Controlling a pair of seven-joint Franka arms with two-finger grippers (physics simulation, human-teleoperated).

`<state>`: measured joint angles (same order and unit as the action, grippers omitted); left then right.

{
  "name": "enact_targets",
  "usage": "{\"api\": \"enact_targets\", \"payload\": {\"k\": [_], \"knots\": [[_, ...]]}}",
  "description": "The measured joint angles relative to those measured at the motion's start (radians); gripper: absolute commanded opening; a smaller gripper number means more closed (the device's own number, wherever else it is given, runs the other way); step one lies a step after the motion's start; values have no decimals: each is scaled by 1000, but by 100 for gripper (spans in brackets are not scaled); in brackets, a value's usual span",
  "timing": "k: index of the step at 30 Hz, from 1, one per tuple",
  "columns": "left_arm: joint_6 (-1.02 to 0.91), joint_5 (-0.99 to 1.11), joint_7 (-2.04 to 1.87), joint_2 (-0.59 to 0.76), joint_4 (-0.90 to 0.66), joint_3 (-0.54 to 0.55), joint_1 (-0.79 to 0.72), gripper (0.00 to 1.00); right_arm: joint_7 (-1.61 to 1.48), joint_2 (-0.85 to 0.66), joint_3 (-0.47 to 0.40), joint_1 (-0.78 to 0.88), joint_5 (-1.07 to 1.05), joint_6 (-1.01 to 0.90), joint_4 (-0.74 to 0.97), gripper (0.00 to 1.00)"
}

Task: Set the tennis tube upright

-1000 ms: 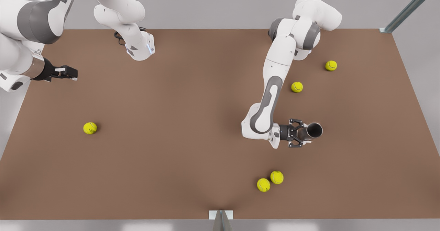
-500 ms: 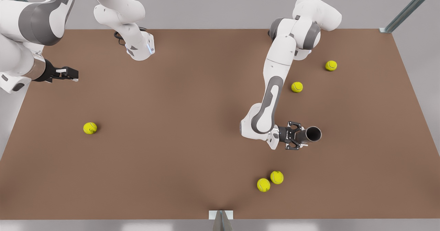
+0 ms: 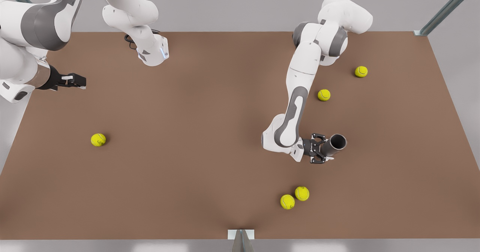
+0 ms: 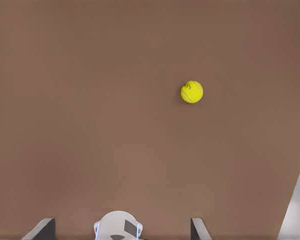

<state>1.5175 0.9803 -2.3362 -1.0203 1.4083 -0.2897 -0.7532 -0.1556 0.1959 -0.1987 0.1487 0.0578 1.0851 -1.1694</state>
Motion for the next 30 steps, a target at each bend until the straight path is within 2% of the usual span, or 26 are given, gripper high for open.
{"api": "enact_targets", "payload": {"k": [2, 3, 4, 26, 30], "knots": [[3, -5, -18, -7, -1, 1, 0, 69, 0, 0, 0, 0, 0, 0, 0, 100], [4, -6, -26, -11, -2, 1, 0, 93, 0, 0, 0, 0, 0, 0, 0, 100], [5, -7, -34, -13, -2, 2, 0, 100, 0, 0, 0, 0, 0, 0, 0, 100], [-16, -9, -121, -6, -5, 5, -10, 100, -1, 0, -2, 0, -1, 0, 0, 100], [-45, -17, -127, -3, -30, 49, -13, 100, -1, 0, -3, -1, -5, 0, 0, 100]]}}
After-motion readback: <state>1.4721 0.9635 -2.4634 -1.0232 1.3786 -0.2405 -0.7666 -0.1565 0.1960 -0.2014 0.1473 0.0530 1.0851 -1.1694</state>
